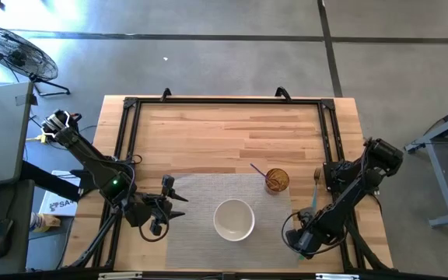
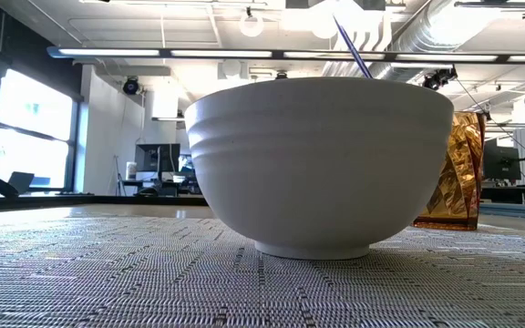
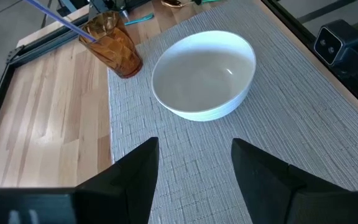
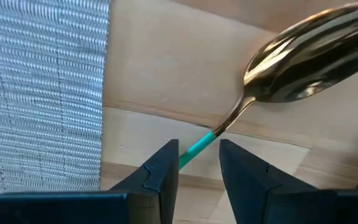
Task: Pick & Place Utensil
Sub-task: Put the green spoon into the white bowl
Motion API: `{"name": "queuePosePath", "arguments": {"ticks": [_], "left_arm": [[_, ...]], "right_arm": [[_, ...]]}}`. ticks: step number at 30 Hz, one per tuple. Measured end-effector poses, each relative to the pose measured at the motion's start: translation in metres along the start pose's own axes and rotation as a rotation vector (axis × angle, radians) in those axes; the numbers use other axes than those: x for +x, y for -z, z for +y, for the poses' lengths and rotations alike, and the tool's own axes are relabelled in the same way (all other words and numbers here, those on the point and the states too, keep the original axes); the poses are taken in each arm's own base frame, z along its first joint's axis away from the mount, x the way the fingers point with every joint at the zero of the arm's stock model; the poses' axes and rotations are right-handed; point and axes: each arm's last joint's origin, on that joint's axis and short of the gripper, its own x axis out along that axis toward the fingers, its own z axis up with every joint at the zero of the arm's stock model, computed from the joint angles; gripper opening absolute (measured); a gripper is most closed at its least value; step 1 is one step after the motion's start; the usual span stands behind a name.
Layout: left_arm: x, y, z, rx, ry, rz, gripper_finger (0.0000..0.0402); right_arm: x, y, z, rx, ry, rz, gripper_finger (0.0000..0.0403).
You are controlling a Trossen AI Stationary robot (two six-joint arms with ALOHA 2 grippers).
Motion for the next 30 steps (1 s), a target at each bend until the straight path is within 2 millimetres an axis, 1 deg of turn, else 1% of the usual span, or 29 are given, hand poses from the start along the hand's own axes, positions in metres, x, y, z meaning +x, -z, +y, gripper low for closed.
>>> {"name": "queuePosePath", "arguments": {"ticks": [5, 14, 18, 22, 30], "left_arm": [[0.0000, 0.0000, 0.0001, 0.000, 0.000, 0.000, 0.0197], [0.0000, 0.0000, 0.0001, 0.002, 0.000, 0.000, 0.0197], [0.0000, 0.0000, 0.0001, 0.002, 0.000, 0.000, 0.0197], [0.0000, 0.0000, 0.0001, 0.003, -0.001, 0.000, 0.0197], [0.0000, 0.0000, 0.0000, -0.001, 0.000, 0.000, 0.0197]], "right_arm": [[0.0012, -0.0001, 0.0004, -0.009, -0.001, -0.005, 0.0099], [0.0012, -0.0010, 0.0007, -0.037, -0.017, -0.032, 0.0025], [0.0002, -0.0010, 0.0004, -0.057, -0.016, -0.031, 0.0009], [-0.0018, -0.0027, -0.0004, -0.089, -0.034, -0.069, 0.0014], [-0.0011, -0.0005, -0.0035, -0.142, -0.090, -0.173, 0.0067]]}}
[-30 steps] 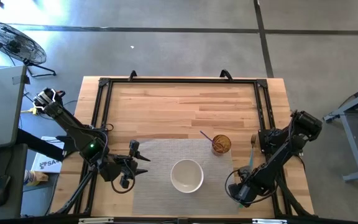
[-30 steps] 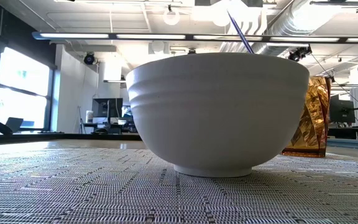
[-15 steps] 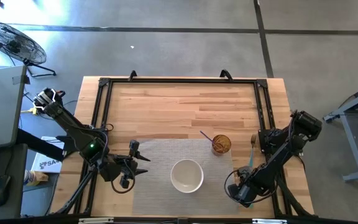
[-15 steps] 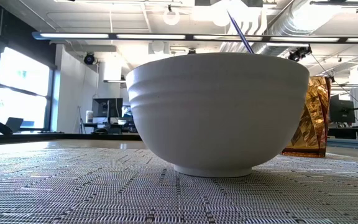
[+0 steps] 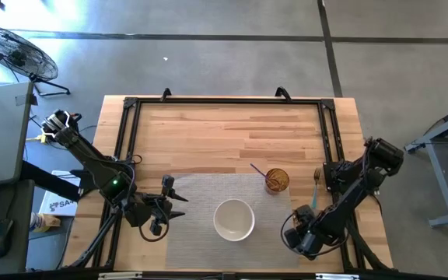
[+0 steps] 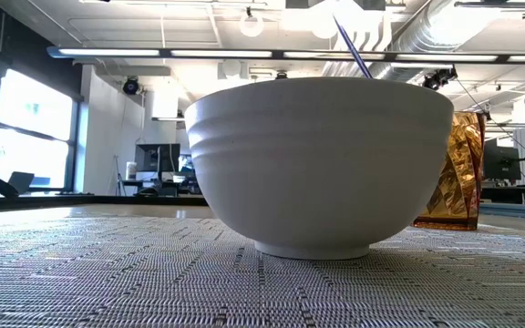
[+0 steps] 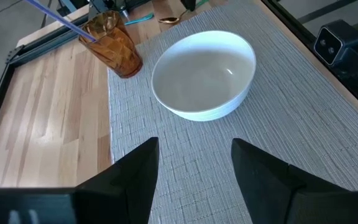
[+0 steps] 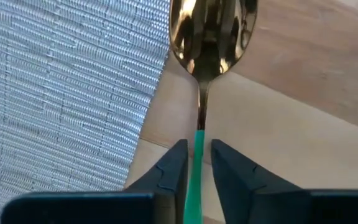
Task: Pick & Place Utensil
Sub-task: Put the green spoon into the white bowl
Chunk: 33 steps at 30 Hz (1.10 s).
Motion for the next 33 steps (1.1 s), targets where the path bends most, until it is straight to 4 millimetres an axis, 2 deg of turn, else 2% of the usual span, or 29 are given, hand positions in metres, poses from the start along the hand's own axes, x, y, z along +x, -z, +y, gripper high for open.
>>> {"name": "queuePosePath", "arguments": {"ticks": [5, 9, 14, 19, 23, 27, 33], "left_arm": [[0.000, 0.001, 0.000, -0.014, 0.000, 0.005, 0.0197], [0.000, 0.001, 0.000, -0.015, -0.001, 0.010, 0.0197], [0.000, 0.002, 0.000, -0.031, -0.002, 0.020, 0.0197], [0.000, 0.002, 0.000, -0.039, -0.002, 0.020, 0.0197], [0.000, 0.002, 0.000, -0.049, -0.002, 0.020, 0.0197], [0.000, 0.003, 0.000, -0.053, -0.003, 0.026, 0.0197], [0.000, 0.004, 0.000, -0.049, -0.005, 0.038, 0.0197]], "right_arm": [[0.002, 0.000, -0.002, -0.037, -0.003, -0.064, 0.0088], [0.010, 0.001, -0.001, -0.055, 0.020, -0.093, 0.0088], [0.013, 0.003, -0.004, -0.089, 0.025, -0.140, 0.0062], [0.014, 0.002, -0.005, -0.091, 0.035, -0.140, 0.0013], [0.012, 0.002, -0.005, -0.097, 0.050, -0.149, 0.0014], [-0.003, 0.004, 0.001, -0.133, 0.128, -0.207, 0.0015], [-0.050, 0.013, 0.019, -0.156, 0.160, -0.225, 0.0008]]}}
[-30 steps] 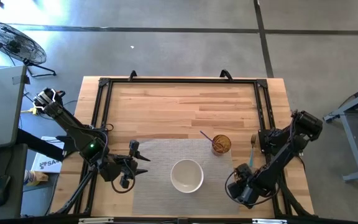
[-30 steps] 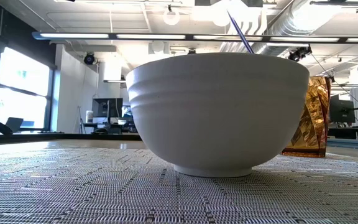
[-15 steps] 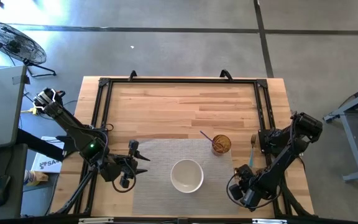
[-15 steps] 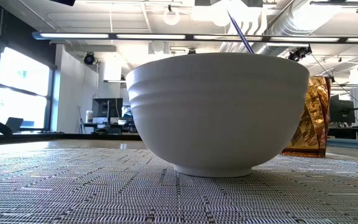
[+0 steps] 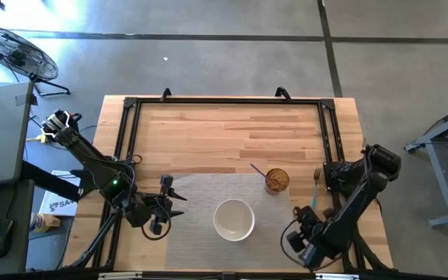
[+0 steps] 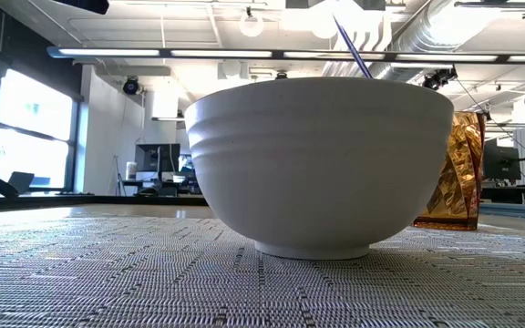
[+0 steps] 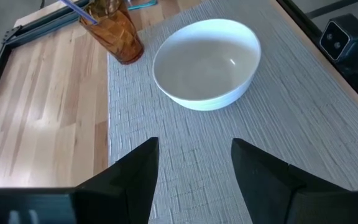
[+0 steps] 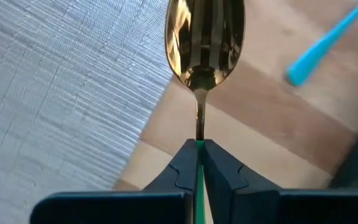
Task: Pick & Place Utensil
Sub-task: Put the green spoon into the white bowl
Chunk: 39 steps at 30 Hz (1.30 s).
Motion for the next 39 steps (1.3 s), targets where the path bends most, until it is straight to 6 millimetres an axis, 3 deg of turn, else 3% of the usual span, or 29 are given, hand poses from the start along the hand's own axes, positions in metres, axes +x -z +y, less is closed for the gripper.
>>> {"name": "queuePosePath", "arguments": {"ticks": [7, 15, 20, 25, 34, 39], "left_arm": [[-0.004, -0.005, 0.001, -0.023, 0.043, 0.019, 0.0197], [-0.006, -0.006, 0.001, -0.049, 0.056, 0.037, 0.0197], [-0.006, -0.002, 0.002, -0.051, 0.052, 0.066, 0.0197], [-0.006, -0.002, 0.002, -0.063, 0.039, 0.068, 0.0197], [-0.006, -0.002, 0.003, -0.057, 0.006, 0.061, 0.0197], [-0.006, -0.001, 0.003, -0.050, 0.008, 0.075, 0.0197]], "right_arm": [[-0.032, -0.014, 0.032, -0.055, -0.099, 0.025, 0.0004], [-0.046, -0.031, 0.092, -0.208, -0.155, 0.013, 0.0003], [-0.053, -0.037, 0.119, -0.282, -0.166, 0.017, 0.0005], [-0.060, -0.062, 0.141, -0.329, -0.210, 0.016, 0.0003], [-0.048, -0.124, 0.165, -0.452, -0.257, 0.014, 0.0002], [-0.035, -0.142, 0.169, -0.496, -0.274, 0.026, 0.0006]]}}
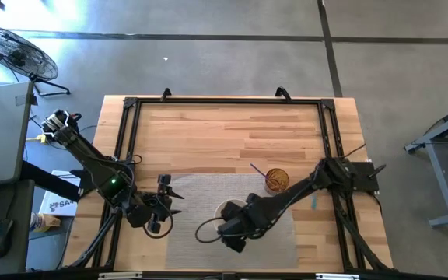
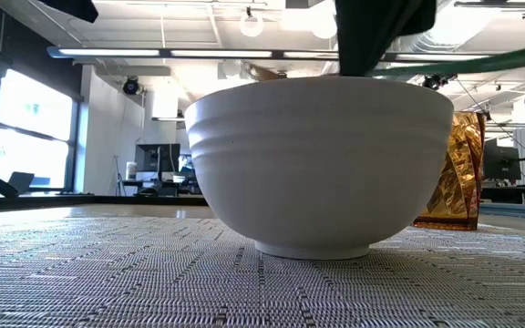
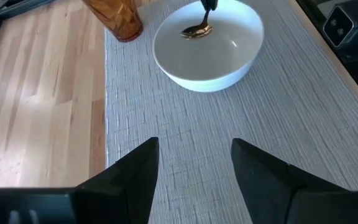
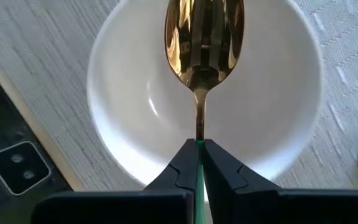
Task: Pick & Place Utensil
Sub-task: Put the green spoon into the white bowl
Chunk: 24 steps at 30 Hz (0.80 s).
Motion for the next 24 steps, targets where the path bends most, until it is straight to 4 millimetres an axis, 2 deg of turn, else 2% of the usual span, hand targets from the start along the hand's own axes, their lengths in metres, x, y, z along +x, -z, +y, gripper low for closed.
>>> {"name": "queuePosePath", "arguments": {"ticks": [11, 20, 24], "left_arm": [[0.000, 0.000, 0.000, -0.003, 0.001, 0.002, 0.0197], [0.000, 0.000, 0.000, -0.006, 0.002, -0.003, 0.0197], [0.000, 0.000, 0.000, -0.007, 0.003, -0.003, 0.0197]], "right_arm": [[0.035, -0.003, -0.007, -0.045, -0.014, -0.012, 0.0012], [0.039, -0.006, -0.009, -0.036, -0.031, -0.020, 0.0018], [0.039, -0.007, -0.009, -0.029, -0.031, -0.021, 0.0033]]}}
